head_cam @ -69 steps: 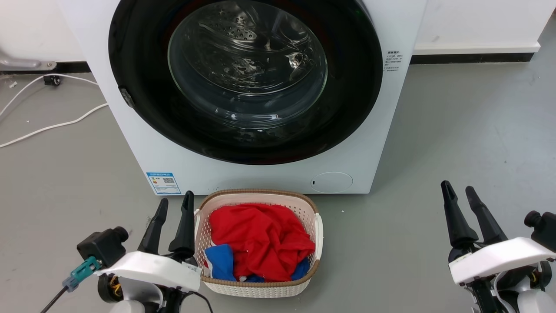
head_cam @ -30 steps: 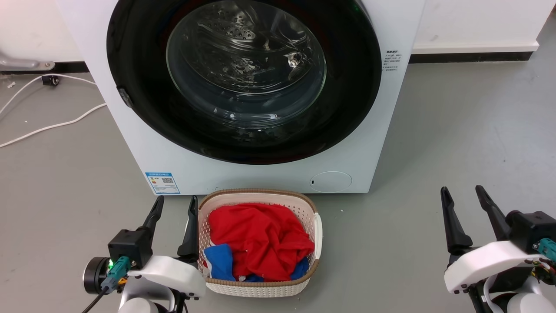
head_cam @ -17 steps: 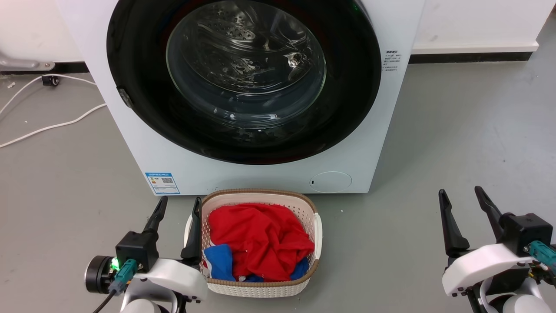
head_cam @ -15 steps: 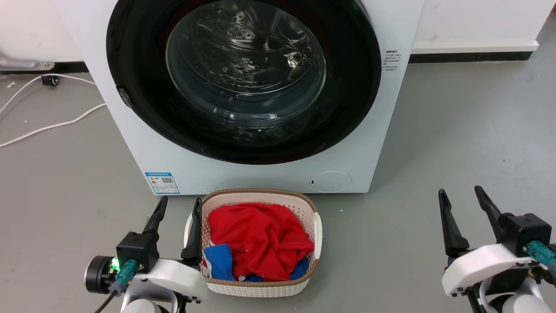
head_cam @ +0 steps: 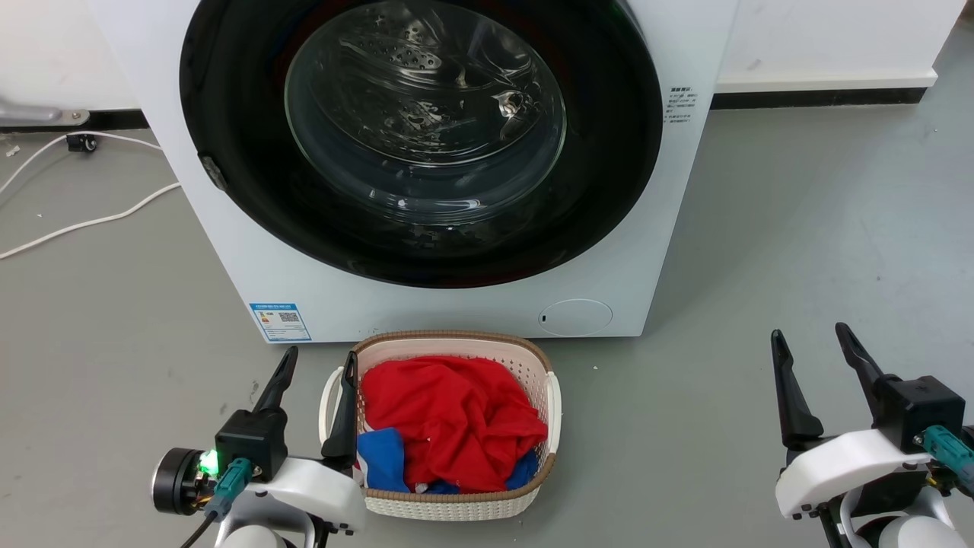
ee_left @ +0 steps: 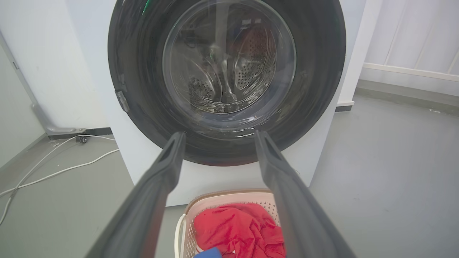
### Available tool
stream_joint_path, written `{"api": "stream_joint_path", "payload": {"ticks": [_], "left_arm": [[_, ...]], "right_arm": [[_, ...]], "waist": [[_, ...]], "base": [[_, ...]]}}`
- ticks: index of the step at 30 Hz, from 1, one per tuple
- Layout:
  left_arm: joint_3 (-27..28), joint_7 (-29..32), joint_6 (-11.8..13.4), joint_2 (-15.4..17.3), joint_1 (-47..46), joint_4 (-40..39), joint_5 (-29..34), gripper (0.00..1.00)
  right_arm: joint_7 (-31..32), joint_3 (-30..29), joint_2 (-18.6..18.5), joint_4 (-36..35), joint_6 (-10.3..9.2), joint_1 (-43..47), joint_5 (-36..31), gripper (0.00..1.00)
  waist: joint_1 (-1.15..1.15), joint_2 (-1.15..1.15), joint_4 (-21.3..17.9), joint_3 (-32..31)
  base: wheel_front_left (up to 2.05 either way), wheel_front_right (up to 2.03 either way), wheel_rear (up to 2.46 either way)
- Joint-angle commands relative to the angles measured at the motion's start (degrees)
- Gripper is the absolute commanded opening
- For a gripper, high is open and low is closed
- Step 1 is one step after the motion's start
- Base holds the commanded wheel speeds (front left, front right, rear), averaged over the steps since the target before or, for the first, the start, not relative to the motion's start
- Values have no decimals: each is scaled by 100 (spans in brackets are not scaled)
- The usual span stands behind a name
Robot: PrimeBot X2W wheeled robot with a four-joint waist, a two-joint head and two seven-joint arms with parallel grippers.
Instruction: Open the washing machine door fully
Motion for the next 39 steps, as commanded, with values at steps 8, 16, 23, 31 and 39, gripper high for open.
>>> {"api": "stream_joint_path", "payload": {"ticks": [8,16,23,31,39], "left_arm": [[84,-24,-38,-47,-96,102,-102,100],[98,-24,-24,-67,-95,132,-88,100],[130,-24,-8,-69,-101,153,-85,100],[170,-24,-1,-83,-127,105,-71,100],[178,-23,1,-105,-228,-10,-42,100]], "right_arm": [[-47,13,18,89,1,-88,61,100],[-79,1,18,166,1,-145,79,100],[-71,8,18,235,1,-136,190,100],[-111,-281,12,396,1,-208,987,0],[-360,-1000,13,1163,1,-777,2373,0]], "waist": [[0,0,-3,19],[0,0,-1,26],[0,0,-3,30],[0,0,3,77],[0,0,10,293]], "base": [[0,0,0],[0,0,0],[0,0,0],[0,0,0],[0,0,0]]}}
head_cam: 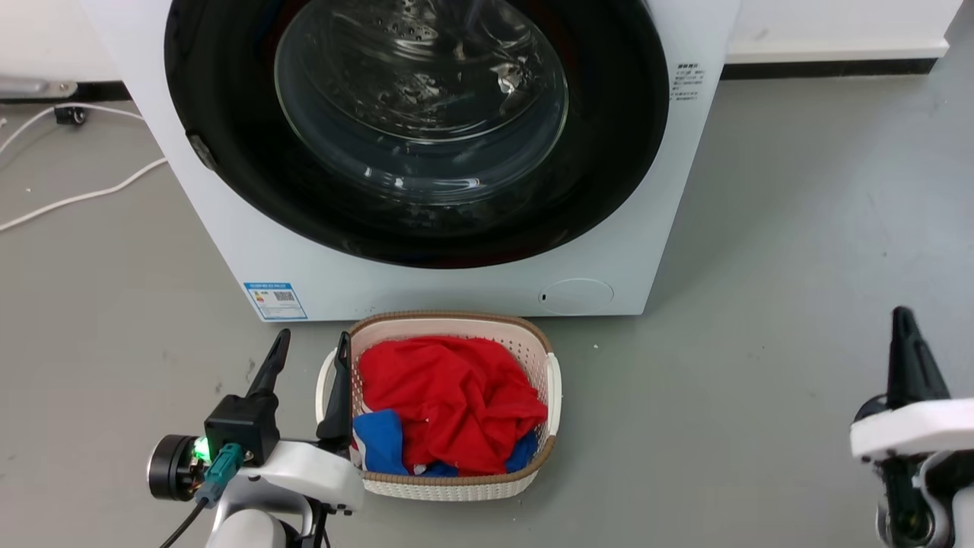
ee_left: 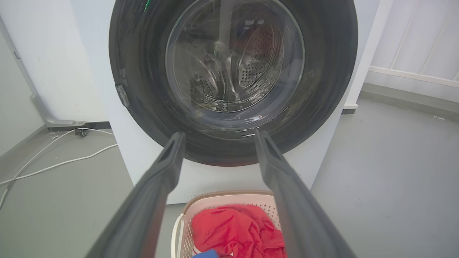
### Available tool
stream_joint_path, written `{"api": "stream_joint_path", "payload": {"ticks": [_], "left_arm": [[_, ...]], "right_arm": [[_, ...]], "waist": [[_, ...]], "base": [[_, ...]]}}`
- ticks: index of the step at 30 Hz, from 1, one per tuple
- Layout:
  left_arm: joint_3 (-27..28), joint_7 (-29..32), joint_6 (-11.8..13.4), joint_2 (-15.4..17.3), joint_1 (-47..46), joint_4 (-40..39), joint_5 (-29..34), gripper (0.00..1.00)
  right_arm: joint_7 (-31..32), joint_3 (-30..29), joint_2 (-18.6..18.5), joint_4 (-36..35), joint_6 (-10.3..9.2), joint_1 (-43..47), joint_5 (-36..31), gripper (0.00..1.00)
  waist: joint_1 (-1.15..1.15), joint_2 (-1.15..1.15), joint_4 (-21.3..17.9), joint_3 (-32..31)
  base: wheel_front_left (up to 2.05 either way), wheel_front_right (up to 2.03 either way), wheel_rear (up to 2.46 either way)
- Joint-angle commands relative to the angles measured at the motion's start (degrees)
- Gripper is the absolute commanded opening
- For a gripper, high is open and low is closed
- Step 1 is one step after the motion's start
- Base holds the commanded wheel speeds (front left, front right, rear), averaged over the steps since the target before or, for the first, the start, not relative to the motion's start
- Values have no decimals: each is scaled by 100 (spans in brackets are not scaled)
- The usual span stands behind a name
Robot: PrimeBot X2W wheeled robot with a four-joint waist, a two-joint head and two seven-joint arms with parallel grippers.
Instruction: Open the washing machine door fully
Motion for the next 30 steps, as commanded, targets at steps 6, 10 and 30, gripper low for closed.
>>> {"api": "stream_joint_path", "payload": {"ticks": [6,10,30], "left_arm": [[25,-15,28,-32,-178,-120,34,100],[19,-15,65,-58,-252,-211,61,100],[-113,-15,78,-178,-891,-466,122,100]], "right_arm": [[-196,-697,0,684,1,-821,1245,0],[-49,-1214,-39,1031,1,-1457,2055,0],[2560,-1997,-934,3068,1,-4845,4583,0]], "waist": [[0,0,25,263],[0,0,52,480],[0,0,376,1522]], "base": [[0,0,0],[0,0,0],[0,0,0]]}}
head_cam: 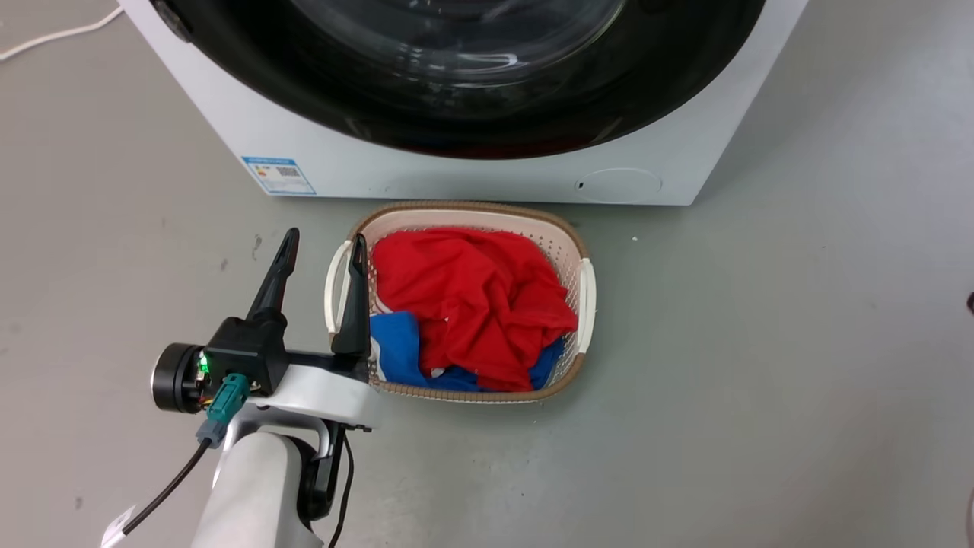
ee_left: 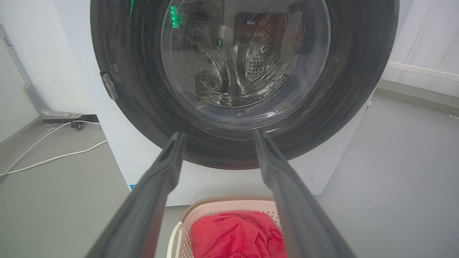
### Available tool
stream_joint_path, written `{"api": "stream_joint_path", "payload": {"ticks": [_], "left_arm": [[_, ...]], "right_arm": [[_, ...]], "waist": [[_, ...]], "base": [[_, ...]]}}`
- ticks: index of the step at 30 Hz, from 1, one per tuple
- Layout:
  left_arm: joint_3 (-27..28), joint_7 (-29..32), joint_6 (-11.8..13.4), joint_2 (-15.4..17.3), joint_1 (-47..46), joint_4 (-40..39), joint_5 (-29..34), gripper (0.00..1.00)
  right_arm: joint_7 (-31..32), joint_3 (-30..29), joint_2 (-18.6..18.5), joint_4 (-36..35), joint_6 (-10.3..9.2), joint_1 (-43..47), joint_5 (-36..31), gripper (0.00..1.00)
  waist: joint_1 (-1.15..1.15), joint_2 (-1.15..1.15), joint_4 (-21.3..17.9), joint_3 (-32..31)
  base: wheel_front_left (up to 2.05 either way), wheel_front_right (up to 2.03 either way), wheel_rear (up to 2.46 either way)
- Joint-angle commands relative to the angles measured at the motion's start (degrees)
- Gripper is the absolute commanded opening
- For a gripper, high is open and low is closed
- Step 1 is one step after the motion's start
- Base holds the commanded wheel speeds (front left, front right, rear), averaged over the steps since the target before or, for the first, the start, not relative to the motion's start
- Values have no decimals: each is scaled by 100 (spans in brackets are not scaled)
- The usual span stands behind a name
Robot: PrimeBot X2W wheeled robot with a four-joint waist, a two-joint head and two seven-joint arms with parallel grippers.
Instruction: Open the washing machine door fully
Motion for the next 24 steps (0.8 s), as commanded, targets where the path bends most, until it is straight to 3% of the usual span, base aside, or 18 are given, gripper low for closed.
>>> {"api": "stream_joint_path", "payload": {"ticks": [1,10,24], "left_arm": [[-12,-15,12,-7,-88,-43,26,100],[-141,-15,16,-39,-310,-211,25,100],[-416,-15,113,-59,-630,-444,-42,100]], "right_arm": [[219,69,-65,138,3,-267,14,0],[1378,628,-207,892,3,-1482,-500,0],[1754,1203,-136,1348,3,-2595,-1621,0]], "waist": [[0,0,78,101],[0,0,303,479],[0,0,558,1112]], "base": [[0,0,0],[0,0,0],[0,0,0]]}}
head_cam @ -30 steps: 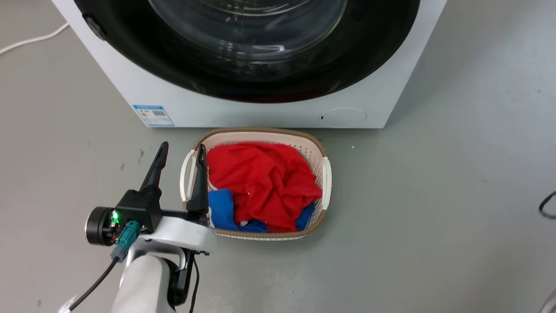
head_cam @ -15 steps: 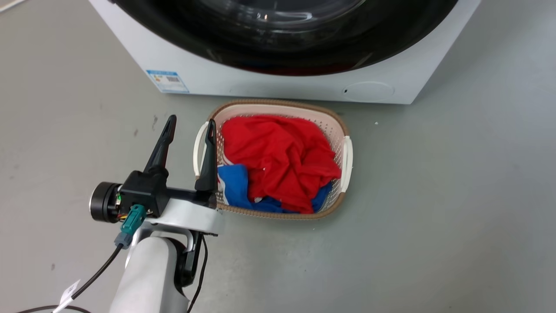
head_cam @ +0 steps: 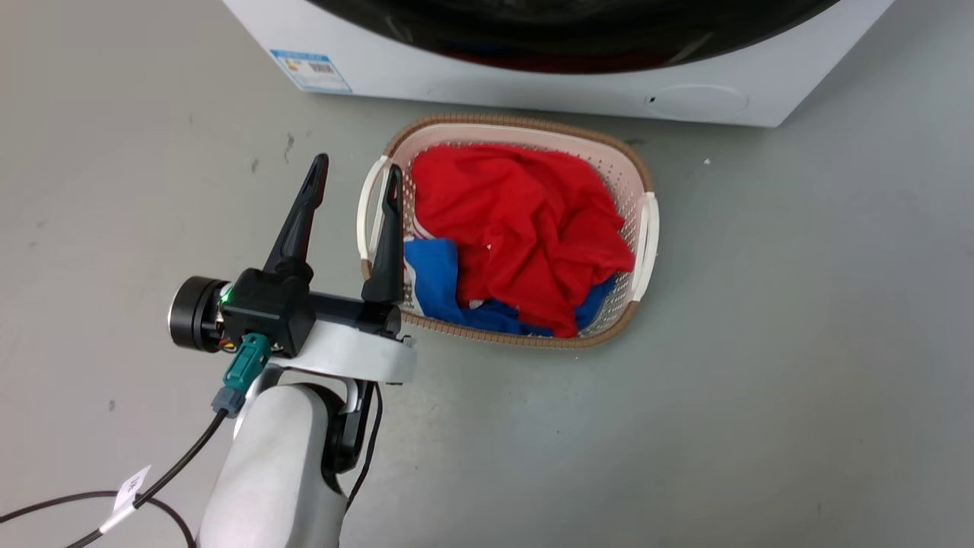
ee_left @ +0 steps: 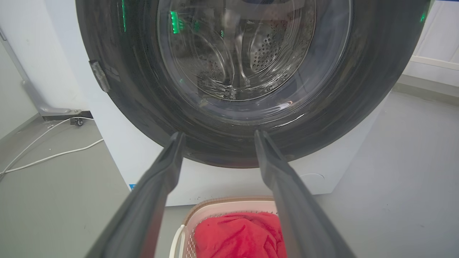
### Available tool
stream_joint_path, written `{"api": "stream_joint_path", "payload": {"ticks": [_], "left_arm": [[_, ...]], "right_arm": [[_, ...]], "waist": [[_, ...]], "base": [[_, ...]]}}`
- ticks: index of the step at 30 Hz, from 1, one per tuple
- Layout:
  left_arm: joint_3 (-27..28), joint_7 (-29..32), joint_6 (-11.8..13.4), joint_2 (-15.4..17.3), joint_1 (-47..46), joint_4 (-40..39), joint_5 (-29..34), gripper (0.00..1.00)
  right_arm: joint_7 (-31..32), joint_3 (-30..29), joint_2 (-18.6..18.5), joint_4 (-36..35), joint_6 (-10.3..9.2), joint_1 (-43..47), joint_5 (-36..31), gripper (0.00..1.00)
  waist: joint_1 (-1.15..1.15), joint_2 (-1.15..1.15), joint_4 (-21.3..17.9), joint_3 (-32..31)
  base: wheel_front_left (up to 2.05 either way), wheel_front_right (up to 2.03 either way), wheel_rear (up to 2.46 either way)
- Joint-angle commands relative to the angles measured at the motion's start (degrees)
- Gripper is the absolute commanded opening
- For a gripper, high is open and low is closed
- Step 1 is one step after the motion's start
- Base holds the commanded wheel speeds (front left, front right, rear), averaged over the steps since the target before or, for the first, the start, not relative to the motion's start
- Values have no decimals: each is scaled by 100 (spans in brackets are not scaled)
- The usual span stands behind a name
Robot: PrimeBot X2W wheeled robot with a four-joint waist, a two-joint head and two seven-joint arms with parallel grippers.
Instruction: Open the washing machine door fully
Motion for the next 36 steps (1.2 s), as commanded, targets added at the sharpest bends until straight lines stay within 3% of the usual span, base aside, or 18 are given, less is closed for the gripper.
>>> {"api": "stream_joint_path", "payload": {"ticks": [1,9,18,24,36], "left_arm": [[-16,-15,21,-8,-85,-25,-29,100],[-147,-15,129,-8,-200,-53,-109,100],[-190,-15,142,-8,-235,-16,-105,100],[-171,-15,145,-9,-134,41,-135,100],[13,-15,45,-8,239,222,-108,100]], "right_arm": [[45,0,2,35,3,-105,-21,0],[285,39,69,179,3,-393,-334,0],[1113,60,146,287,3,-320,-371,0],[1707,95,224,78,9,41,-299,0],[2271,157,564,-597,8,1144,-367,0]], "waist": [[0,0,49,95],[0,0,64,275],[0,0,30,245],[0,0,-7,46],[0,0,-68,-664]], "base": [[0,0,0],[0,0,0],[0,0,0],[0,0,0],[0,0,0]]}}
